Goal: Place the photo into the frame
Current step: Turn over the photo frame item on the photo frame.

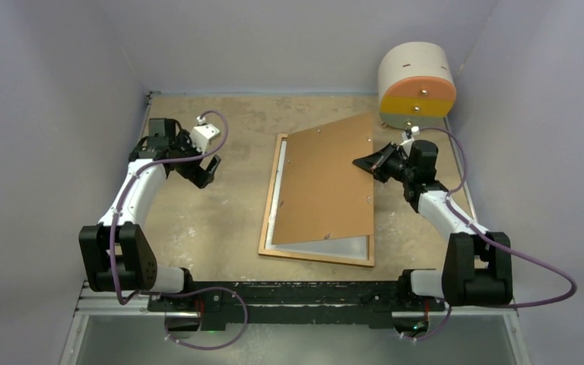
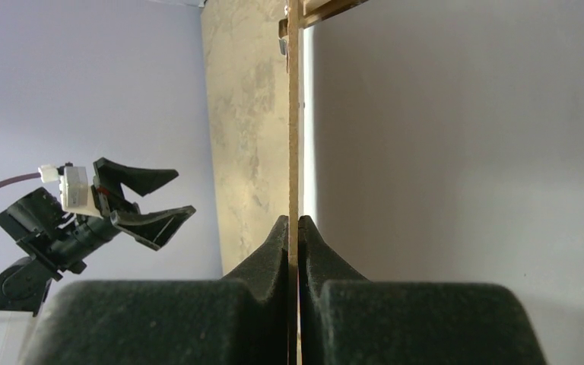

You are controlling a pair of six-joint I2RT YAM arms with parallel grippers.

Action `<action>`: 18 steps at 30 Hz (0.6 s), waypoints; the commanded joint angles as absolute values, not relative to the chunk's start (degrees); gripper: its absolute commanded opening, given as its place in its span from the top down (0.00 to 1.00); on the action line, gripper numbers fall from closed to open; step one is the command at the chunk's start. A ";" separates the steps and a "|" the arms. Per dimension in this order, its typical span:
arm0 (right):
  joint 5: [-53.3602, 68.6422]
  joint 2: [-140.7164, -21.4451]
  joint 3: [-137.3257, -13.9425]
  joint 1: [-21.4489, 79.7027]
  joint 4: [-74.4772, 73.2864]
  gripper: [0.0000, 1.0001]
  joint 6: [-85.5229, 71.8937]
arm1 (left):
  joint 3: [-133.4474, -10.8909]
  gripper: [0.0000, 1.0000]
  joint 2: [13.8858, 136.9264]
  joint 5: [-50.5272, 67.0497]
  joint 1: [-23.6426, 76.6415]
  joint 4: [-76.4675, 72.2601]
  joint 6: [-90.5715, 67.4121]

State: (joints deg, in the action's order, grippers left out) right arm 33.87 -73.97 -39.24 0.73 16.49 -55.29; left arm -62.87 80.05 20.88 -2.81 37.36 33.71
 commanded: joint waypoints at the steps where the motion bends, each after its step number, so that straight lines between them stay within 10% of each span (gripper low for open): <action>1: 35.36 -74.90 -38.62 0.53 25.26 1.00 -58.97 | -61.91 0.01 80.25 19.58 -2.16 35.68 34.89; 18: 37.04 -77.94 -35.02 0.62 30.78 1.00 -61.65 | -60.45 0.00 79.71 18.53 -1.49 34.82 35.42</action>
State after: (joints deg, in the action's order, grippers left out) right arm 34.22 -78.41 -35.81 0.71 25.78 -58.92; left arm -60.51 80.14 18.83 -2.04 36.45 35.20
